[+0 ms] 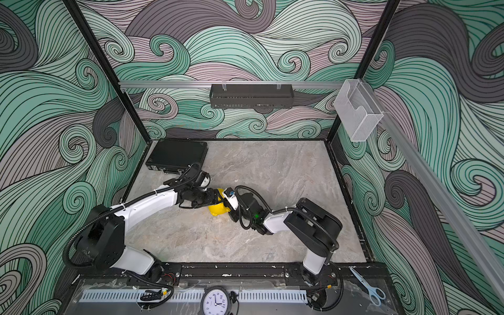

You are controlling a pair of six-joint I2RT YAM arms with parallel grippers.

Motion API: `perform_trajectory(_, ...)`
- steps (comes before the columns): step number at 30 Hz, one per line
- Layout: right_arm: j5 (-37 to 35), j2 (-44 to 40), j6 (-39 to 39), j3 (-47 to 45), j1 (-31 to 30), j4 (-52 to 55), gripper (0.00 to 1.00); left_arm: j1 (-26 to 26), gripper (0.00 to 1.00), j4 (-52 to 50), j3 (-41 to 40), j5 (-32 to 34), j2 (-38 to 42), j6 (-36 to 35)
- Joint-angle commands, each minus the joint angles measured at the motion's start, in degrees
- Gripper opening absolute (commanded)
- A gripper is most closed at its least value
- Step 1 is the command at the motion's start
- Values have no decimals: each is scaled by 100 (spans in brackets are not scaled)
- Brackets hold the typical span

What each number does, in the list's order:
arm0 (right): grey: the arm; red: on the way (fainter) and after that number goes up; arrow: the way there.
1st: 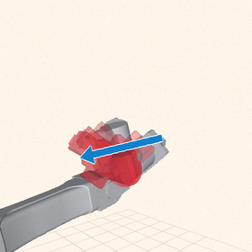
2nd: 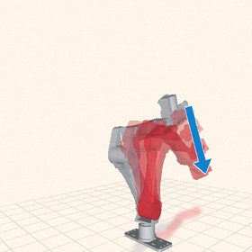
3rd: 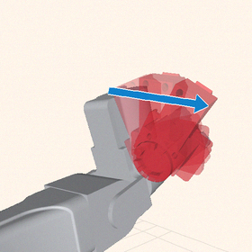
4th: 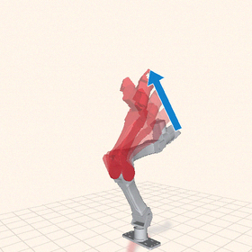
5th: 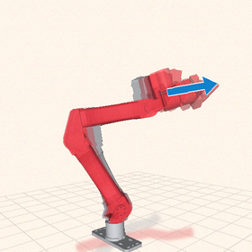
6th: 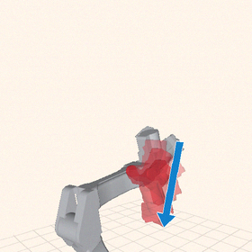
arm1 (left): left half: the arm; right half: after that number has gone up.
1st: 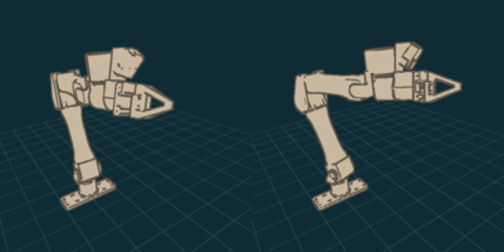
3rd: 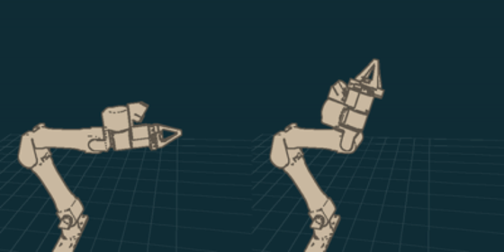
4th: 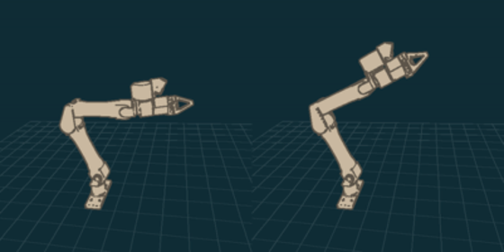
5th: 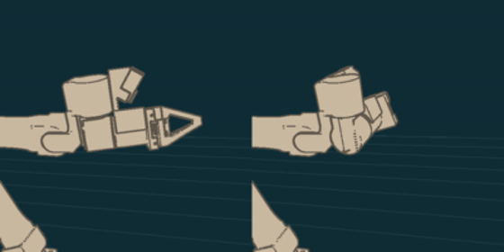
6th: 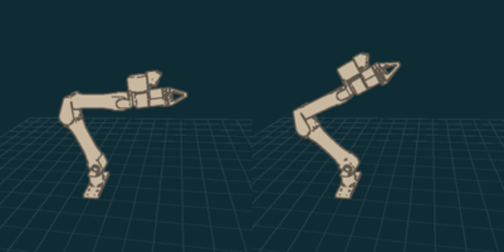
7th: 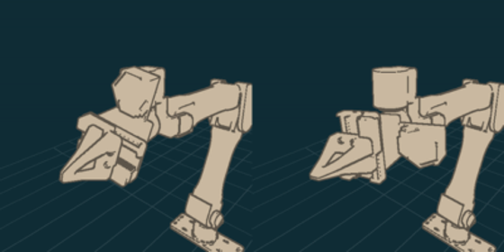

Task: Open piggy banks
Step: Open the lid on the piggy bank.

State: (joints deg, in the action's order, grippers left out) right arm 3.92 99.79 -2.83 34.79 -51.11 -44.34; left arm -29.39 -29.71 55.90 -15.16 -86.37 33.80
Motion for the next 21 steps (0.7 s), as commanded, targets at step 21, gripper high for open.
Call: perform_trajectory(21,-1011,533,-1675,76,-933,-269,0,558,79,-1585,1672,-962,-1497,-1571)
